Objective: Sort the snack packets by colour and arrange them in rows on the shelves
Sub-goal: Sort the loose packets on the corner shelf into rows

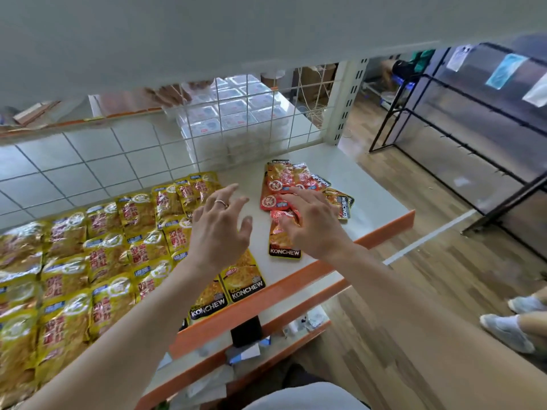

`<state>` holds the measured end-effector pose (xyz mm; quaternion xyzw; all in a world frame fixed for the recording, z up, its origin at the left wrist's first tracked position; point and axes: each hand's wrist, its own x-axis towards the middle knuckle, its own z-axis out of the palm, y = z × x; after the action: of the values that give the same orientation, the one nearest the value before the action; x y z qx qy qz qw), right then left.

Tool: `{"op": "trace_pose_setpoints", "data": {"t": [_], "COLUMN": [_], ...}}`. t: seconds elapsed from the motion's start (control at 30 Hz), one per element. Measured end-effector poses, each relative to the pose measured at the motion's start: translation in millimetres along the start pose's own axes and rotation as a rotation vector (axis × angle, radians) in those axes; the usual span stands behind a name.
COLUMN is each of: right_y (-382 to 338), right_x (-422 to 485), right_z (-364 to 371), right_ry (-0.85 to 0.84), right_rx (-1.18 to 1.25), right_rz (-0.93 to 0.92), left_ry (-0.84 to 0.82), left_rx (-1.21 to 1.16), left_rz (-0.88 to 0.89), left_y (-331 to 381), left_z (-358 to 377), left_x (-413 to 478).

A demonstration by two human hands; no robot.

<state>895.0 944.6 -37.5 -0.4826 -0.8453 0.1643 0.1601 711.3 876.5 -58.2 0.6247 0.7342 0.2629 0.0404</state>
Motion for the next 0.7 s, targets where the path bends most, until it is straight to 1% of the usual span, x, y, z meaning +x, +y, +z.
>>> {"op": "trace_pose_setpoints", "data": {"t": [0.17, 0.23, 0.33, 0.43, 0.5, 0.57, 0.7], "right_y": [40, 54, 66, 69, 68, 69, 75], "right_x": [-3, -1, 1, 3, 5, 6, 11], "right_z": [-19, -23, -25, -23, -20, -16, -17], "right_ry": [0.013, 0.002, -0.067, -0.074, -0.063, -0.069, -0.141], "right_rx": [-0.004, -0.015, -0.018, -0.026, -0.061, -0.065, -0.010], "right_rz": [0.135, 0.177, 0.233, 0.272, 0.260, 0.237, 0.221], "left_ry": [-0.040, -0.048, -0.053, -0.011, -0.008, -0.023, -0.010], "left_rx": [-0.063, -0.064, -0.091, -0.067, -0.045, -0.075, -0.163], "left_rz": [-0.056, -0.122, -0.267, -0.346, -0.382, -0.400, -0.478], "left_y": [40, 54, 71, 86, 93, 99, 111], "left_z": [13, 23, 38, 47, 51, 57, 67], "left_x": [-19, -20, -17, -15, -13, -11, -10]}}
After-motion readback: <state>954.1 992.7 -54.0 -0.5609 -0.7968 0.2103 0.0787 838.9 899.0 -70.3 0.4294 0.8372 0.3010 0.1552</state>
